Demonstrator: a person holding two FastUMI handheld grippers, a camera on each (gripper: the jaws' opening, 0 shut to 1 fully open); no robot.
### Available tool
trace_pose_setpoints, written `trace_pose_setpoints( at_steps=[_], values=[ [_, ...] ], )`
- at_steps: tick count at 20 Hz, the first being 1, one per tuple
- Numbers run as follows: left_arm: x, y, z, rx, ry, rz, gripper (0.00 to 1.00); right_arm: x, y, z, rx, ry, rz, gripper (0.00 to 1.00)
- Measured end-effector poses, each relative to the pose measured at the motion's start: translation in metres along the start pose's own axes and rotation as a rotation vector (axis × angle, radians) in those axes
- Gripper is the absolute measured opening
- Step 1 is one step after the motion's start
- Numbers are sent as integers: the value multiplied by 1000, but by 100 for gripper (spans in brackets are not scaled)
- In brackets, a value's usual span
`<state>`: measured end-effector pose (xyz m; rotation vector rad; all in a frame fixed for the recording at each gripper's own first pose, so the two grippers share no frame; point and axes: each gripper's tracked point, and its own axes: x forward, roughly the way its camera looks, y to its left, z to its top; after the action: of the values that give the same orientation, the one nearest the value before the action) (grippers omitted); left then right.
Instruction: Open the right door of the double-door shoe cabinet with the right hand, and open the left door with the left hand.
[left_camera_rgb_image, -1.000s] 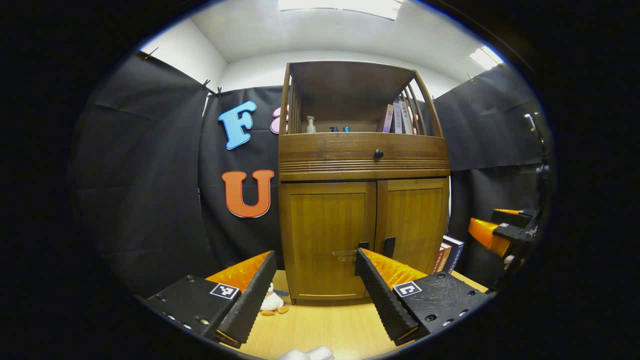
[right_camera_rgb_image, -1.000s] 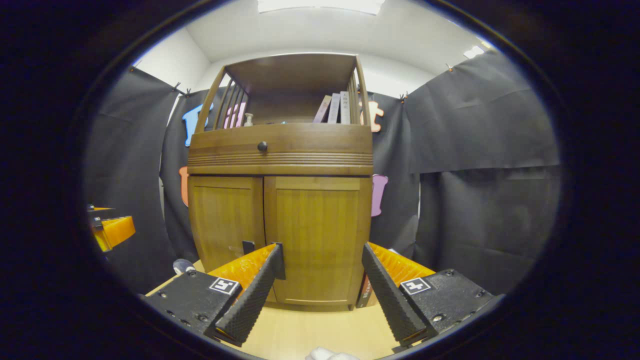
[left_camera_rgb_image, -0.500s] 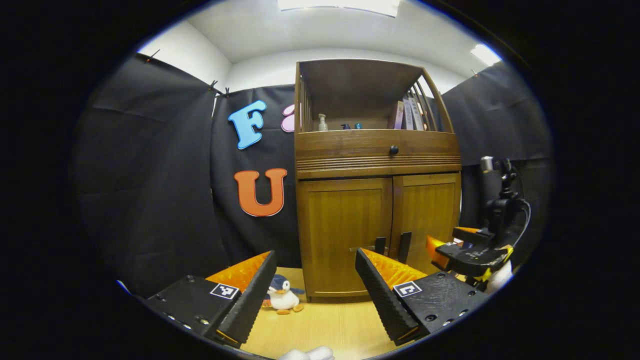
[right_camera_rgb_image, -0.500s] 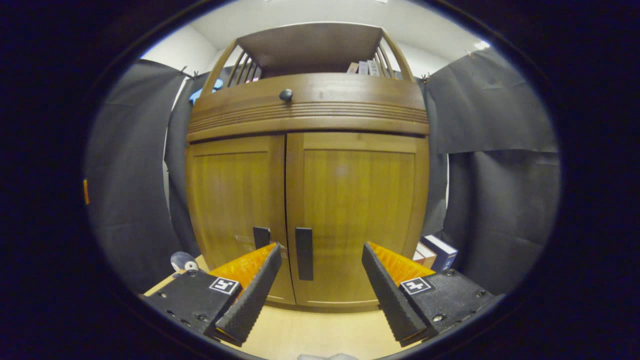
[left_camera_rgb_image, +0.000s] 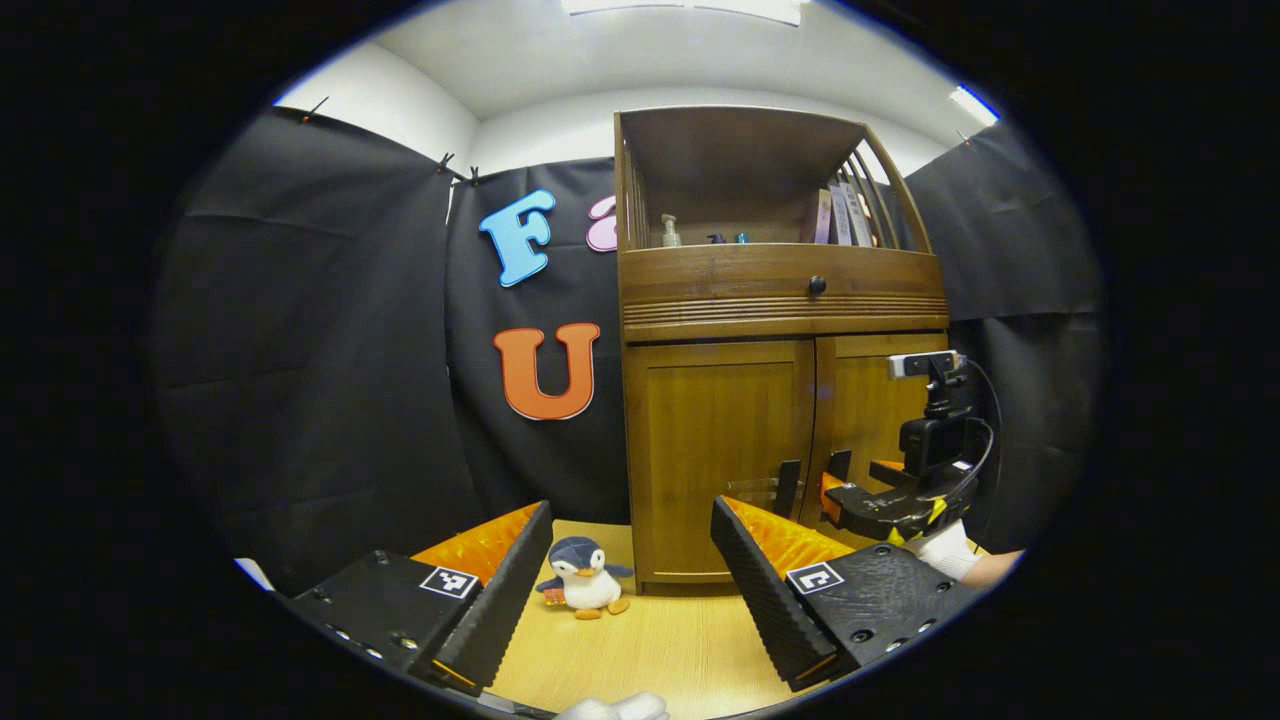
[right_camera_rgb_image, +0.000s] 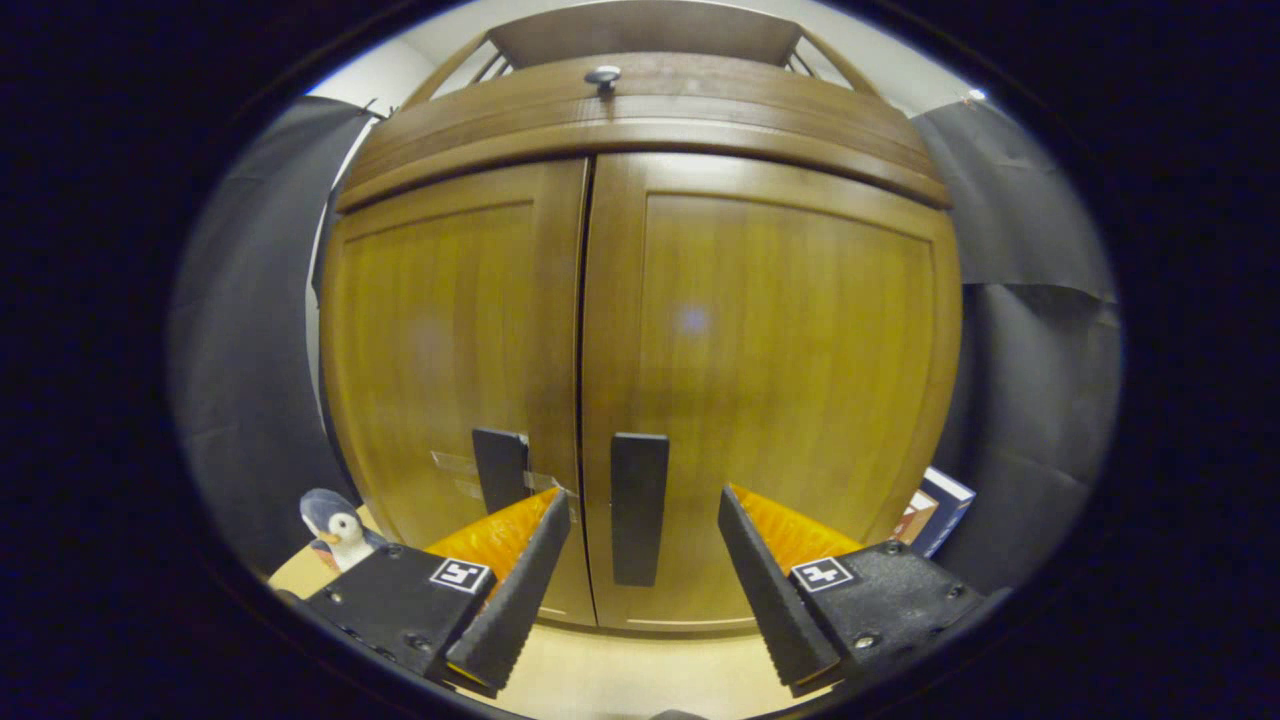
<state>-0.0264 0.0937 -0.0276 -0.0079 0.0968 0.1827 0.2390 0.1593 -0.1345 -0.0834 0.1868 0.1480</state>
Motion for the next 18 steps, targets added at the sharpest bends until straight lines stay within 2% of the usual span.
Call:
trace_pose_setpoints(
  at_steps=[1, 5, 7, 8, 10, 12, 13, 14, 18],
  values=[
    [0, 1, 1, 2, 1, 4, 96, 8, 2, -6, 2, 21, 7, 93],
    [0, 13, 3, 15, -3, 42, 96, 26, 3, -11, 13, 40, 9, 73],
    [1, 17, 2, 15, 1, 54, 96, 30, 2, -13, 19, 48, -1, 58],
    [0, 20, 2, 13, 3, 60, 96, 32, 0, -15, 23, 56, -14, 47],
    [-1, 24, 1, 9, 5, 68, 96, 31, 2, -14, 42, 68, -16, 38],
    [-1, 24, 0, 6, 6, 73, 96, 32, 0, -15, 34, 72, -23, 36],
    [-1, 25, -1, 3, 6, 72, 100, 32, -1, -15, 32, 72, -23, 36],
    [-1, 25, -2, -1, 6, 72, 96, 31, 0, -15, 35, 74, -19, 35],
    [-6, 21, -4, -20, -1, 60, 96, 25, 0, -18, 44, 89, 24, 30]
  ],
)
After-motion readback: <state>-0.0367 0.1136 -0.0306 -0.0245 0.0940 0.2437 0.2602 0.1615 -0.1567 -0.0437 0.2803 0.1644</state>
